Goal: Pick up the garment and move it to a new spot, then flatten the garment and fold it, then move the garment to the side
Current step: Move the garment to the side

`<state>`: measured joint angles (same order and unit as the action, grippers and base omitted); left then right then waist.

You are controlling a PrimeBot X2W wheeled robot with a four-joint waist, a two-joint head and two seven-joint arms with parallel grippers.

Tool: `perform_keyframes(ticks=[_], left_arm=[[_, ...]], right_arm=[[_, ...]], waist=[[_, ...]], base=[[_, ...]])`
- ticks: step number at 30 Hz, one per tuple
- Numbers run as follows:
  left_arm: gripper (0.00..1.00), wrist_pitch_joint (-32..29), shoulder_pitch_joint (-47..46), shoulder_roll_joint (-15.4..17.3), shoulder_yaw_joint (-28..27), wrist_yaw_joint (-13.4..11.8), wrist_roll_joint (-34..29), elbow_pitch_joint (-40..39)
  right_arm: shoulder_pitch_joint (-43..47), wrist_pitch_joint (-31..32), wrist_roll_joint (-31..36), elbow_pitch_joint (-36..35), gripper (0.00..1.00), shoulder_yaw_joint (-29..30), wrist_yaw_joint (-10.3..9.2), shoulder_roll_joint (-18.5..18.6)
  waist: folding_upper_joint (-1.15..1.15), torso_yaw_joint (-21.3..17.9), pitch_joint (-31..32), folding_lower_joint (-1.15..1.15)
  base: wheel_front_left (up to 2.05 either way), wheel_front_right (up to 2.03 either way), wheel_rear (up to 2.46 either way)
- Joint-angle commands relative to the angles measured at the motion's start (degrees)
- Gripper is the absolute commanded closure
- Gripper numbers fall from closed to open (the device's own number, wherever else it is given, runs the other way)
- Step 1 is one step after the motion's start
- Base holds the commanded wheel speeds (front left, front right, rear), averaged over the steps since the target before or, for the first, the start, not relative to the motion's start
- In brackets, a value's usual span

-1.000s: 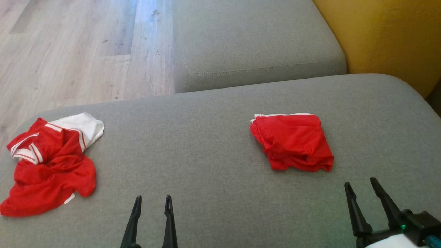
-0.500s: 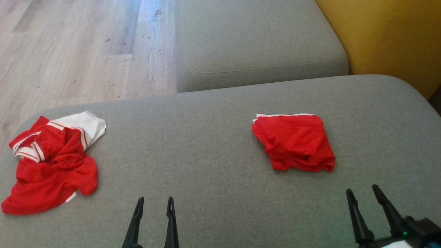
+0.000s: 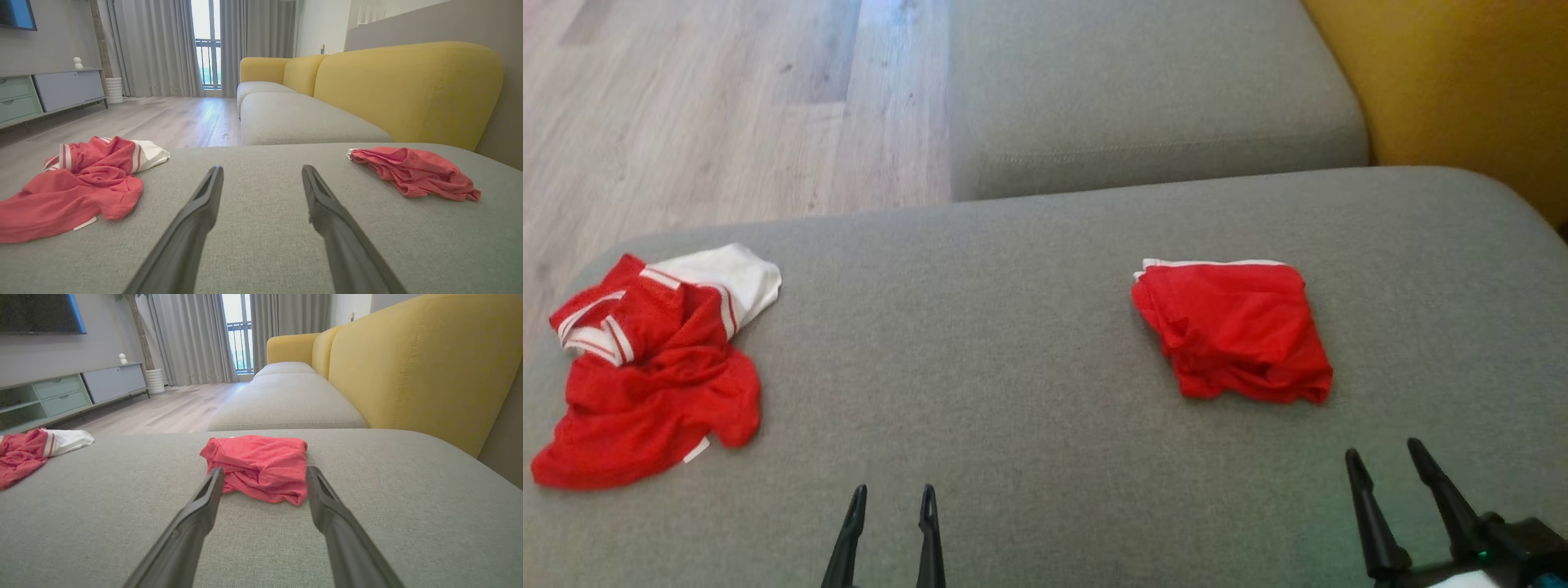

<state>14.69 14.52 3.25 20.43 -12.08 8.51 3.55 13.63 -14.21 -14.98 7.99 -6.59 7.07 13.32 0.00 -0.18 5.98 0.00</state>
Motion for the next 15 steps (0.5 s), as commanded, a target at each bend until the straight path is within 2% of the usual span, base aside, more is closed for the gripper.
perform_keyframes(ticks=[1,4,8,12,15], left_arm=[[0.0,0.3,-2.38,-0.37,-1.3,0.0,0.26,-1.53],[0.0,0.3,-3.04,-0.37,-1.0,0.07,0.18,-1.39],[0.0,0.3,-3.92,-0.37,-0.53,0.42,-0.21,-0.8],[0.0,0.3,-5.54,-0.37,0.32,0.52,-0.74,-0.78],[0.0,0.3,-7.17,-0.37,0.67,0.35,-0.79,-0.47]], right_arm=[[-1.95,-0.79,0.79,-1.49,0.0,-0.81,0.42,1.31],[-3.52,-0.79,0.06,-0.87,0.0,-1.19,0.42,1.65],[-8.45,-0.79,-2.49,2.73,0.0,-0.74,0.42,4.01],[-14.65,-0.79,-4.32,7.08,0.0,-1.3,0.42,8.48],[-19.57,-0.19,-8.08,11.87,0.0,-3.65,0.42,12.08]], waist=[[0.0,0.52,-0.76,0.0],[0.0,1.51,-2.38,0.0],[0.0,3.5,-5.35,0.0],[0.0,5.36,-8.49,0.0],[0.0,6.43,-10.62,0.0]], base=[[0.0,0.0,0.0],[0.0,0.0,0.0],[0.0,0.0,0.0],[0.0,0.0,0.0],[0.0,0.0,0.0]])
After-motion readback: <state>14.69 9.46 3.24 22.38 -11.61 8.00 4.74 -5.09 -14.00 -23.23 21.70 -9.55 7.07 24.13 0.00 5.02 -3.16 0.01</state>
